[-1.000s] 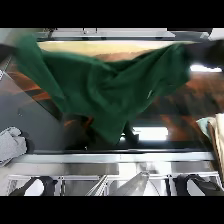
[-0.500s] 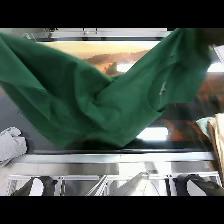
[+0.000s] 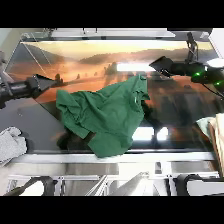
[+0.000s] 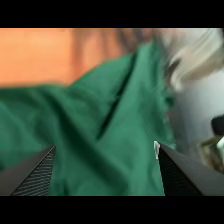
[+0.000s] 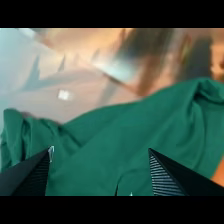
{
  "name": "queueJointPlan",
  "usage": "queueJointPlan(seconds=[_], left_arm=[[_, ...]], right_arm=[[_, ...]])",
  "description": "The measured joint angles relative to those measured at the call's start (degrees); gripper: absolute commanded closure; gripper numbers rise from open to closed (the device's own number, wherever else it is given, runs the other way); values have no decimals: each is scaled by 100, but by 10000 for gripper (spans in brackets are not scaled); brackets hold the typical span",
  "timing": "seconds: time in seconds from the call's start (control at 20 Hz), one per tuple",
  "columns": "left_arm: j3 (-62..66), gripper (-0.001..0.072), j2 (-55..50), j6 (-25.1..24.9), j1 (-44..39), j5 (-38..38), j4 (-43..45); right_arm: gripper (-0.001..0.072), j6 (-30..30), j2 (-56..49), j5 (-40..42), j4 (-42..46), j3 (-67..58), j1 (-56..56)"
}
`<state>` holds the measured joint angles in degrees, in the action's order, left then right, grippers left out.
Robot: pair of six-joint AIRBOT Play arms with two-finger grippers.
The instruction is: Fold the shirts.
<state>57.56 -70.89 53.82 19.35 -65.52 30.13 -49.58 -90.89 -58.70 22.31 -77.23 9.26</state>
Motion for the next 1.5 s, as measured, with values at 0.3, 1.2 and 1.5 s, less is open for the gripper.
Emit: queueJointPlan(seconds=[0.3,1.2,1.5], left_arm=[[146,-2,-1051,470,649,-730,894],[2391,16,-3539,354,33,-9,599],[2704,17,-4131,420,-103,-1021,562]], right_arm=[[225,-308,24,-1801,348,874,787],[327,319,-37,-321,-1821,4553,-1589],[520,459,-83,-118,-2544,4570,-1980]])
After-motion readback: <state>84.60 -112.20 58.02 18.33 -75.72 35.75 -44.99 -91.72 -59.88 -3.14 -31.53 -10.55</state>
